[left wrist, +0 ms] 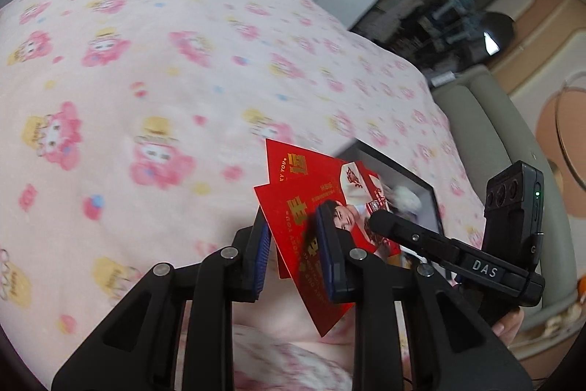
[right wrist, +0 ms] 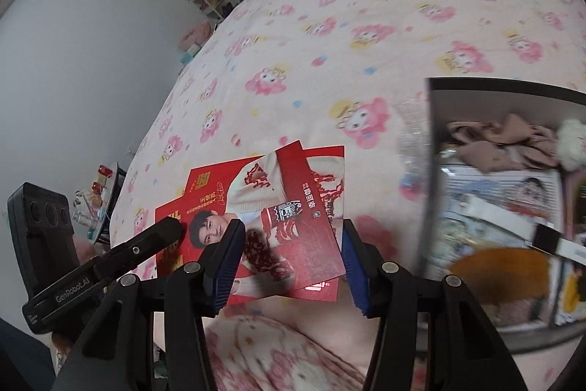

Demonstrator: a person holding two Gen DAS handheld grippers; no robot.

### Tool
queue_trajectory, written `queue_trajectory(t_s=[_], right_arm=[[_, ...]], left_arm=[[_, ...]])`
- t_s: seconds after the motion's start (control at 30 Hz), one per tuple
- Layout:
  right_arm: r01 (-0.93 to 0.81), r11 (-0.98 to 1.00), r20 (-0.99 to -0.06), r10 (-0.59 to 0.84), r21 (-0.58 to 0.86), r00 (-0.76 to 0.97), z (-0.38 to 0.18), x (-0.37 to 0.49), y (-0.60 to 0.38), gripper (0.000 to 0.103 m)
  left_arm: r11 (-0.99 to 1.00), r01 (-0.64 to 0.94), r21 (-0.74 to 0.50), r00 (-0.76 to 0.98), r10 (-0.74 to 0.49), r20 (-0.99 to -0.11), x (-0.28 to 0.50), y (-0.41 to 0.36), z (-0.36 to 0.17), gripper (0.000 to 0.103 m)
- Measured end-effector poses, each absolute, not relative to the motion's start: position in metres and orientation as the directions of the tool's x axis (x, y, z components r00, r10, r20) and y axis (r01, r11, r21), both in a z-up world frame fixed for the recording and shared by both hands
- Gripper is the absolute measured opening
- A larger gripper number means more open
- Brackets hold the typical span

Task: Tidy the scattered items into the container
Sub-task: 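Carry the held red envelopes over the black box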

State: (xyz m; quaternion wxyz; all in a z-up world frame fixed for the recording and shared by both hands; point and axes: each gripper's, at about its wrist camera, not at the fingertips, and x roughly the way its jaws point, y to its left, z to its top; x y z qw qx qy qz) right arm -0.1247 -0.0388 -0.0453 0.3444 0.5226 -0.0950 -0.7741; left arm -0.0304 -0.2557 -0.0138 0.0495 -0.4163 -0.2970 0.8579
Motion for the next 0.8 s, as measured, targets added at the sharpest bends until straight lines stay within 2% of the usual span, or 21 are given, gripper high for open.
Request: queue_trajectory(t_s=[0.2,0.4,0.63,0.8], right_arm=[[0.382,-0.783,-0.743,-0.606,0.491,-0.286,-0.038,-0.115,0.040,0.048],[0.340,-0.837,-0.766,-0.537,0.429,-0.354,-0.036,-0.138,0.108,0.048],[0.342,-0.883,-0.830,-0.436,0.321,-0.347,-0.063,-0.204,0.137,0.048],[0.260,-0.876,-0.839,-0.470,0.407,-0.272,-0.113,-0.240,0.164,0.048]], left_arm=[[-0.831,0.073,-0.552,-0.624,0.394,-0.675,-0.047,-0.183,-0.001,0.023],[-0.823,0.037,-0.566,-0.553,0.455,-0.698,-0.082,-0.111,-0.020,0.023],[-0.846,0.048,-0.532,-0.501,0.440,-0.745,-0.164,-0.063,-0.042,0.023],[-0.857,0.062,-0.511,-0.415,0.444,-0.794,-0.208,-0.044,-0.080,0.023]])
